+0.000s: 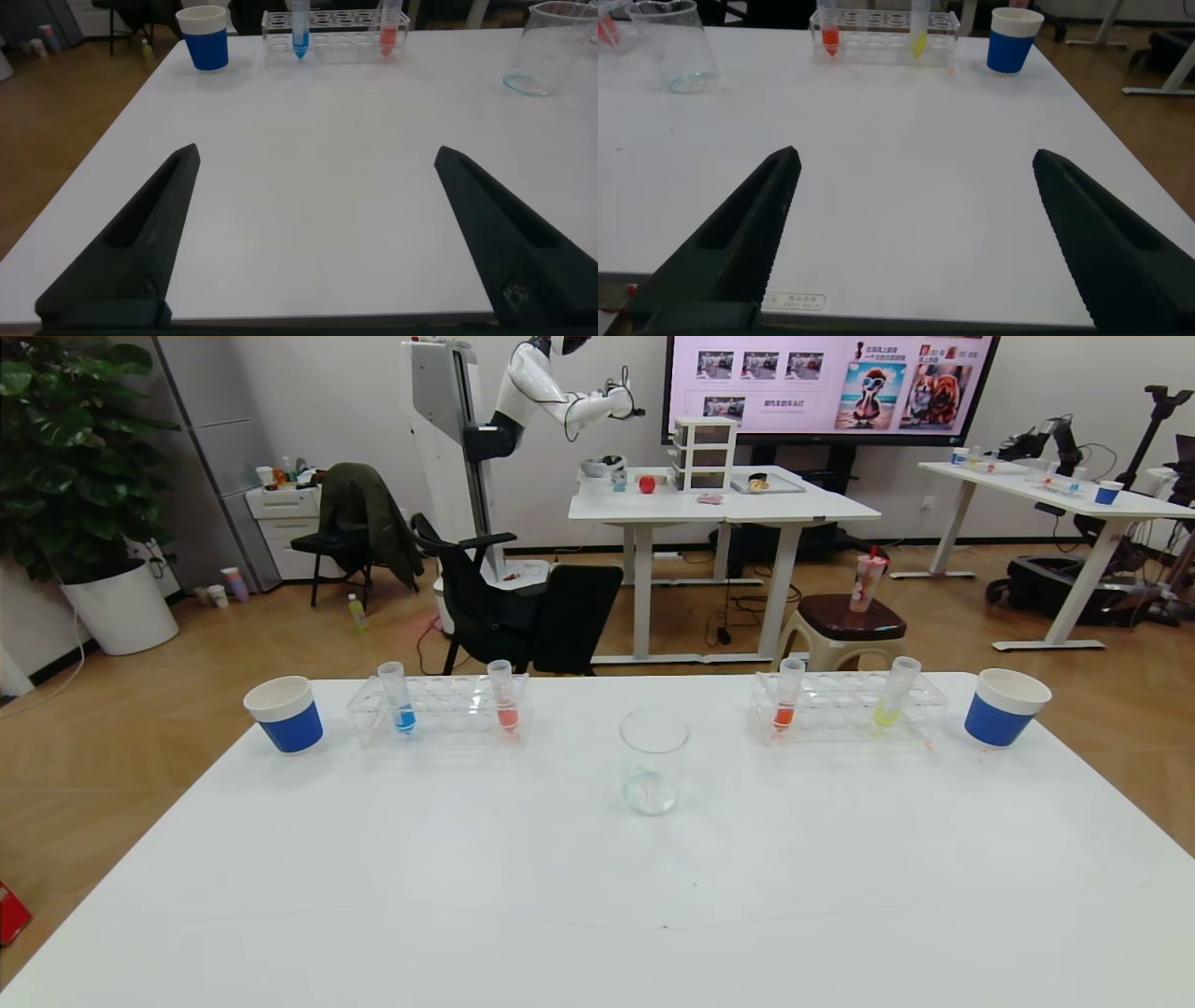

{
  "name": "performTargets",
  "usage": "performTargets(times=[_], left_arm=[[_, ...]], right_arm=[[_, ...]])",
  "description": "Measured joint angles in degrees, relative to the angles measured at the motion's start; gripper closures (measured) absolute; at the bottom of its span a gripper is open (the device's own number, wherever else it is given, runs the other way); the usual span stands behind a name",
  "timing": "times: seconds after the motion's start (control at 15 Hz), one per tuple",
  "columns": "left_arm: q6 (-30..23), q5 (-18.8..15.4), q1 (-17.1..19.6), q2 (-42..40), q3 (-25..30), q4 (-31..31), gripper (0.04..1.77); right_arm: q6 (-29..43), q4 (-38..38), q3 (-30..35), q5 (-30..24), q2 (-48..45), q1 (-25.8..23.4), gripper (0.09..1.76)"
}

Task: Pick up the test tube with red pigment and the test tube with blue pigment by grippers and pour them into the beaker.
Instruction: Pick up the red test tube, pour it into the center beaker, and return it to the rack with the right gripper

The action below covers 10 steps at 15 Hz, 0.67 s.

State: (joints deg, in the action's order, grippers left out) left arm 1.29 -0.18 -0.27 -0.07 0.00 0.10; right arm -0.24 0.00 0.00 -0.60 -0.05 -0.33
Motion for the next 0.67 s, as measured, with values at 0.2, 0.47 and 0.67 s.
performTargets(times=[0.2, 0.47, 0.67], left_arm=[[0.0, 0.0, 0.0, 0.0, 0.0, 0.0, 0.06], [0.0, 0.0, 0.0, 0.0, 0.0, -0.02, 0.06], [0.0, 0.0, 0.0, 0.0, 0.0, -0.02, 0.06]], right_arm=[[0.0, 0.0, 0.0, 0.0, 0.0, 0.02, 0.11], [0.06, 0.16, 0.0, 0.11, 0.0, 0.0, 0.11], [0.13, -0.38, -0.57, 0.39, 0.0, -0.07, 0.11]])
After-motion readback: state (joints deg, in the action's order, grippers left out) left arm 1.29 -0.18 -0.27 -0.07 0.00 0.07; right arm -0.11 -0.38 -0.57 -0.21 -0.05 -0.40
